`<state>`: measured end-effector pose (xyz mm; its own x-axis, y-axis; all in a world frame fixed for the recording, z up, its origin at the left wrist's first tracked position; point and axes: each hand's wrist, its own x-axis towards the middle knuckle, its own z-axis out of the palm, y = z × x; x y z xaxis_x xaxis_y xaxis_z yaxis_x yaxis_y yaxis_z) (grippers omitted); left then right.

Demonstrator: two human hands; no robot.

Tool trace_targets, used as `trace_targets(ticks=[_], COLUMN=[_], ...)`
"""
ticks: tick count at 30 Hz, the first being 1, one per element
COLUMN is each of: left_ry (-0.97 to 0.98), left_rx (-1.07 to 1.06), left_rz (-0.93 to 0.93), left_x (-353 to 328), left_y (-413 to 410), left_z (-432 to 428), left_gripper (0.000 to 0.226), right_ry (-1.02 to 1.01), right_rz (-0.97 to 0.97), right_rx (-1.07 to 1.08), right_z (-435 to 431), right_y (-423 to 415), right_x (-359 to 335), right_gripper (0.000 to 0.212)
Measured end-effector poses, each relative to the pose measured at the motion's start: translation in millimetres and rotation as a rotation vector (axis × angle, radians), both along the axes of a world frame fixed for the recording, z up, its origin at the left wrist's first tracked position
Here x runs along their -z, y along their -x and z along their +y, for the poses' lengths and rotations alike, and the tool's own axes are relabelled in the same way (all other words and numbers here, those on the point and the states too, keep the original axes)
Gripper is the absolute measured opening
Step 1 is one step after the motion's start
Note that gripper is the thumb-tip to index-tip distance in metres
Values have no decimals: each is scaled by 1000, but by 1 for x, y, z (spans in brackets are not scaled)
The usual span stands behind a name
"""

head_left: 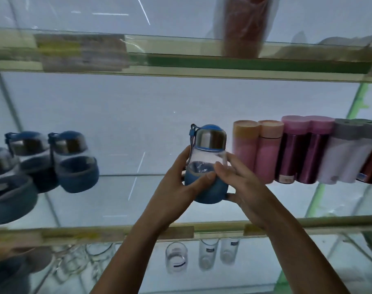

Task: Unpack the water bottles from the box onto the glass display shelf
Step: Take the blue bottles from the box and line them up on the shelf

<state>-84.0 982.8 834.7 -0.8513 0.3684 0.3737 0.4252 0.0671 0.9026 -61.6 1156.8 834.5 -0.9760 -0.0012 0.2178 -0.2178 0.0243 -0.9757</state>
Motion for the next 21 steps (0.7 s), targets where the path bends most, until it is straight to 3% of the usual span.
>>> trace_targets(ticks=[9, 15, 21], left_ry=[43, 31, 70], left_rx=[-160, -199, -258], left_rz=[-31, -60, -44], left_x=[4, 6, 12], left_y=[16, 22, 25], left_z=[-79, -133, -178], left_gripper=[74, 58, 62], right_ry=[-62, -105, -113], right_rz=[-14, -8, -41], right_rx=[-124, -186, -239], right_z=[-77, -131, -177], right_y=[37, 55, 66], right_x=[7, 9, 14], right_gripper=[59, 60, 60])
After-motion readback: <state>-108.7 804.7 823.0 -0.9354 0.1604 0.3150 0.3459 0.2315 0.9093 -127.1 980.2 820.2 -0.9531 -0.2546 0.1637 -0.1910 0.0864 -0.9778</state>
